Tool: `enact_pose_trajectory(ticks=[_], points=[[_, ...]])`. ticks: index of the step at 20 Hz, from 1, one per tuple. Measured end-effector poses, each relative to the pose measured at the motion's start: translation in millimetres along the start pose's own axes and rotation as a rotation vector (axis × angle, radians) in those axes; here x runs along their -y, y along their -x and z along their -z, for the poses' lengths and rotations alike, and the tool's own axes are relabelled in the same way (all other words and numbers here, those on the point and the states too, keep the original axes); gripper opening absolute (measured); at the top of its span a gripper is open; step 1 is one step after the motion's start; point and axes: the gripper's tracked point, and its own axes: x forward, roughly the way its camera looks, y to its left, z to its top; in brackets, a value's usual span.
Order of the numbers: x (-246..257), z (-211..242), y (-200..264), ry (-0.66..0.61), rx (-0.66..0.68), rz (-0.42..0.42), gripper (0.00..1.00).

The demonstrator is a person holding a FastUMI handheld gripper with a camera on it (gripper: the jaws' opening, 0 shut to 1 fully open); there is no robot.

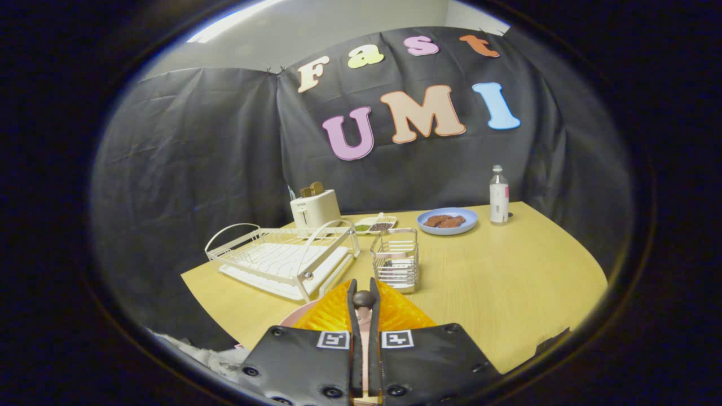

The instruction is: Take the plate from the dish rack, then take the spoon from the basket and place it into the plate.

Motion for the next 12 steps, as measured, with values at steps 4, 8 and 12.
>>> enact_pose_trajectory(ticks=[4, 8, 12], points=[[5.5, 5.4, 0.5, -0.005, 0.006, -0.024, 0.08], [13.5, 12.5, 5.1, -0.015, -0.006, -0.021, 0.12], [30.1, 20.5, 4.1, -0.002, -0.019, 0.02, 0.16]])
